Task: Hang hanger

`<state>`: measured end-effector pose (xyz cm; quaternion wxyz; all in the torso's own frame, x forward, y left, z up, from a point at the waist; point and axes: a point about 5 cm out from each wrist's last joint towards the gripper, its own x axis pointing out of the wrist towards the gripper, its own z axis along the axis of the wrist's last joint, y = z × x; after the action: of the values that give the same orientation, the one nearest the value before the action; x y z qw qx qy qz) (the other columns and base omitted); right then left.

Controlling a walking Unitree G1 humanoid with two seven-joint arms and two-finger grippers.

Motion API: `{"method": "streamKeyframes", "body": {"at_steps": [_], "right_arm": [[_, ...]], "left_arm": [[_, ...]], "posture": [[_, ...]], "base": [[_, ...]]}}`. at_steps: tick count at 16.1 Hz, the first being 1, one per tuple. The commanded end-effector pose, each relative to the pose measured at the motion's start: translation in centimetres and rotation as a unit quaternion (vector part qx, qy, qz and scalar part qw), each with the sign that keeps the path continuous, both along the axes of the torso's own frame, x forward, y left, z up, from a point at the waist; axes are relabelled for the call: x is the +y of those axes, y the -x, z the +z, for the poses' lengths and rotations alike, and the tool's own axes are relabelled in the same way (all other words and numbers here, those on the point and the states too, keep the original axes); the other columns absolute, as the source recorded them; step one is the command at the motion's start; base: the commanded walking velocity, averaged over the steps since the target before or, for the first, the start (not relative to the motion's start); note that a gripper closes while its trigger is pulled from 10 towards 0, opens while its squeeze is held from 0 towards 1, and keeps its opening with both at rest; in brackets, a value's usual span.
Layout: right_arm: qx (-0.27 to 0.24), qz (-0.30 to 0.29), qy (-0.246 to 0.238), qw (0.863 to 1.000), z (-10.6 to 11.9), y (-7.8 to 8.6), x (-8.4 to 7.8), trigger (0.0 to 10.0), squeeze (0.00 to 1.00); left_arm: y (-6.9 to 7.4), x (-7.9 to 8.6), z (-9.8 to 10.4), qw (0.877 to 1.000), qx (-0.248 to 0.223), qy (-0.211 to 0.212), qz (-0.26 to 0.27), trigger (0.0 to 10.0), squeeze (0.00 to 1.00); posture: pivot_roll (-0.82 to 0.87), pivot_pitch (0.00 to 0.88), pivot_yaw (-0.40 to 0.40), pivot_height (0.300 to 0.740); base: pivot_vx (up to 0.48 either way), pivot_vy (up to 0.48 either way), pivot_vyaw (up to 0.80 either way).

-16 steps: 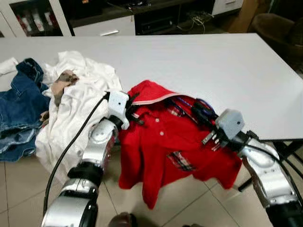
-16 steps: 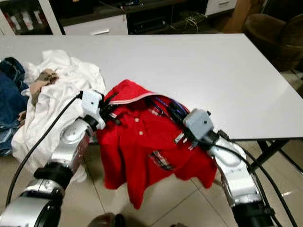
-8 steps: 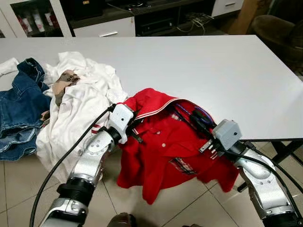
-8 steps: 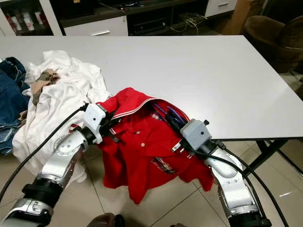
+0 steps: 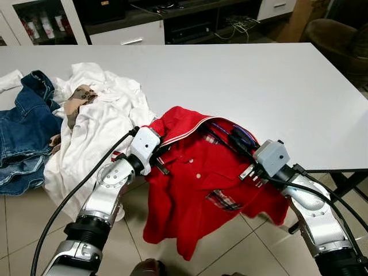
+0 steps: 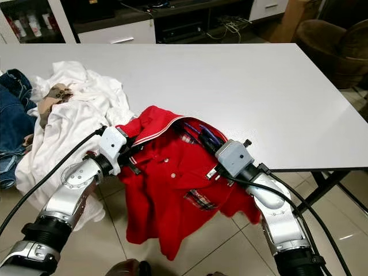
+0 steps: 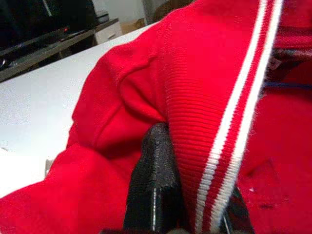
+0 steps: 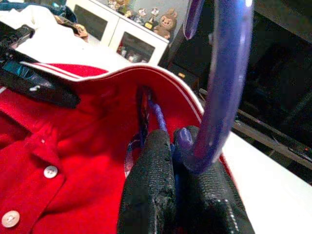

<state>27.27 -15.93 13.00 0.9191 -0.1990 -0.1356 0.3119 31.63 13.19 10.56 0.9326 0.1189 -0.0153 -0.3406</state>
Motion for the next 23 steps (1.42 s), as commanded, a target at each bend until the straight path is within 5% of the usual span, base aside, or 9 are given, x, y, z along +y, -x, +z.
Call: {"method": "streamKeyframes", "body": {"at_steps": [1,6,11,23], "right_arm": [[-0.035,-0.021,-0.016,0.999,1.3,-0.3,-0.4,10.0,0.0],[-0.051,-0.028,-0.026,0.998,1.7,0.0,0.2,10.0,0.0],[-0.083,-0.035,-0.025,0.996,3.5,-0.6,-0.1,10.0,0.0],[-0.079,0.008,0.023,0.997,3.8,-1.2,0.3,10.0,0.0]], "left_arm": [[0.0,-0.1,0.3,1.0,0.002,0.016,0.01,10.0,0.0],[0.1,-0.9,0.1,0.999,0.002,0.04,0.033,10.0,0.0],[-2.6,-0.5,3.8,0.988,-0.049,0.099,0.11,10.0,0.0],[-5.9,1.7,9.9,0.973,-0.152,0.092,0.146,10.0,0.0]], "posture": [[0.02,0.0,0.046,0.74],[0.0,0.0,0.052,0.74],[-0.01,0.0,0.041,0.74],[-0.01,0.0,0.03,0.74]], "base": [[0.0,0.0,0.0],[0.0,0.0,0.0],[0.0,0.0,0.0],[0.0,0.0,0.0]]}}
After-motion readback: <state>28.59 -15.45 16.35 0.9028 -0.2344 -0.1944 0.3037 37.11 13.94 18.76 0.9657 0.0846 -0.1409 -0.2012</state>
